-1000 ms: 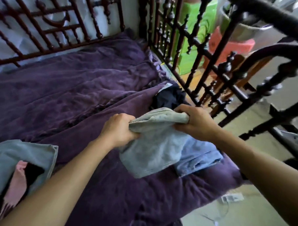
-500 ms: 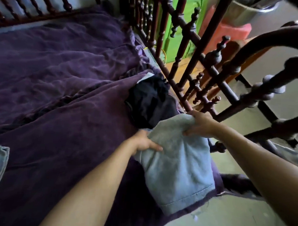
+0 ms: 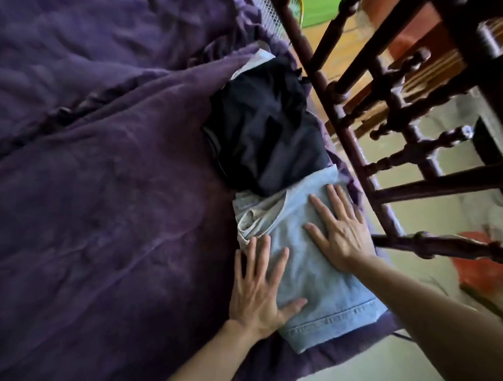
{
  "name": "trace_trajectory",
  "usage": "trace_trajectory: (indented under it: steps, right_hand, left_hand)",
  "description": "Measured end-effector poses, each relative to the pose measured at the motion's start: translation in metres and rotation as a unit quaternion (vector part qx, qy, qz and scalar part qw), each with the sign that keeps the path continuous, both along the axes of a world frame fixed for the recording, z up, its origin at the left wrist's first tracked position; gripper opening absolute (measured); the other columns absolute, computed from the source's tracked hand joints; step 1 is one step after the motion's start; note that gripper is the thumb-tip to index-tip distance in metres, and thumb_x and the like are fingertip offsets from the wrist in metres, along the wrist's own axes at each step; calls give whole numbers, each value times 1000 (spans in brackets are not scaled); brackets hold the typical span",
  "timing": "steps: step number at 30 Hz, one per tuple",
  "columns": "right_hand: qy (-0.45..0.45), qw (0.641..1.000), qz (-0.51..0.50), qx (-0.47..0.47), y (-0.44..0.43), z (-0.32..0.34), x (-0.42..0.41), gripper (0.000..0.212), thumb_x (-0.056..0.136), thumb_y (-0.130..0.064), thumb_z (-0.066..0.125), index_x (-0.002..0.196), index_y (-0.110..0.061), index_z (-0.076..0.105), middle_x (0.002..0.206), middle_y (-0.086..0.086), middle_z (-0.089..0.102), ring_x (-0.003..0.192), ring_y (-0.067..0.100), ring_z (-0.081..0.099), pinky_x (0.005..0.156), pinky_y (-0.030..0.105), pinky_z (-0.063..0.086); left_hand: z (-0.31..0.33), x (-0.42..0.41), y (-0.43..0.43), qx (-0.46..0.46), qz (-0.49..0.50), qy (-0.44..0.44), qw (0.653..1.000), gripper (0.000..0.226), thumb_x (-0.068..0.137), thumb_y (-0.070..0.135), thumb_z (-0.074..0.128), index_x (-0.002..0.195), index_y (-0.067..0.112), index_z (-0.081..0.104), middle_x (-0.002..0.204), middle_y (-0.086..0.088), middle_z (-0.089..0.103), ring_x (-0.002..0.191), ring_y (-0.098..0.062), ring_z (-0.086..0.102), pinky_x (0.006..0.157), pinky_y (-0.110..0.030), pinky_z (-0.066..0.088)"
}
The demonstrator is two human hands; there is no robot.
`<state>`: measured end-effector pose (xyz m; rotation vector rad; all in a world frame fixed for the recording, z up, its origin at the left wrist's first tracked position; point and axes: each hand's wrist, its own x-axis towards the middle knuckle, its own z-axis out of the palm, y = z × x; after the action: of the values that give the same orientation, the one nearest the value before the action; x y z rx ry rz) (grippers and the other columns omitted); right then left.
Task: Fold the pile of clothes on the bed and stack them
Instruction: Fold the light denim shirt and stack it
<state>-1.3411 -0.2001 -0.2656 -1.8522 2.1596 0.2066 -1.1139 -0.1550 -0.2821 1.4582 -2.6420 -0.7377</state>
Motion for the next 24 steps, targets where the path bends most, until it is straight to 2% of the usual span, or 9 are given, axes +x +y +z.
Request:
trace_trajectory:
  steps: [6,10,11,13,15,16,19,21,24]
  right_hand:
    - [22,999,4,37,-2,-5,-2,72,88,-75,7,151,-41,5,162,-1,-3,148,15,-9,119,44,11]
    - [39,994,21,97,-6,17,4,76,84,-74,-1,151,-37,-2,162,2,-7,148,19,-9,118,46,11]
    - [43,993,23,111,-4,25,6,74,87,-71,3,152,-35,0,162,4,-4,148,21,-6,118,46,13]
    - [43,991,26,122,3,42,10,65,95,-60,21,151,-29,12,159,7,9,147,25,7,112,46,25]
    - [36,991,38,124,17,63,15,54,95,-46,40,143,-23,29,148,8,30,138,27,27,103,44,39]
    - [35,989,48,133,24,74,19,48,94,-40,44,138,-22,37,140,7,39,132,27,35,98,42,43]
    - [31,983,81,162,40,107,40,34,93,-32,44,124,-20,55,125,7,55,115,28,53,86,35,47]
    - [15,978,116,175,48,129,65,34,94,-34,43,123,-22,56,122,7,59,108,29,58,83,33,47]
    - [3,966,189,175,55,156,118,35,94,-41,43,124,-27,55,123,3,61,110,26,58,85,32,45]
  left_hand:
    - [5,-4,-1,28,-10,-80,996,95,77,84,28,151,26,20,160,-14,10,146,-38,3,112,-63,17]
    - [35,4,-4,79,-23,-137,987,90,82,78,25,153,26,5,160,-13,-7,145,-33,-18,116,-58,-2]
    - [45,9,-1,102,-19,-150,983,86,85,72,29,152,24,6,160,-13,-7,146,-32,-16,117,-55,-1]
    - [68,21,9,117,0,-172,978,70,91,56,39,149,21,21,157,-14,13,145,-32,8,114,-50,14]
    - [92,38,25,106,19,-191,976,48,92,43,45,134,19,43,140,-10,39,130,-31,34,104,-45,29]
    - [104,48,34,105,29,-200,974,40,93,39,45,127,19,48,132,-8,45,123,-29,41,100,-44,33]
    - [137,82,65,120,80,-214,966,31,94,30,42,121,17,52,125,-6,52,117,-27,48,97,-42,36]
    - [158,108,84,121,129,-211,961,28,93,28,42,117,17,53,122,-6,55,115,-27,50,95,-41,38]
    - [188,153,112,110,187,-203,955,26,92,28,42,113,17,54,119,-6,56,112,-29,54,91,-39,42]
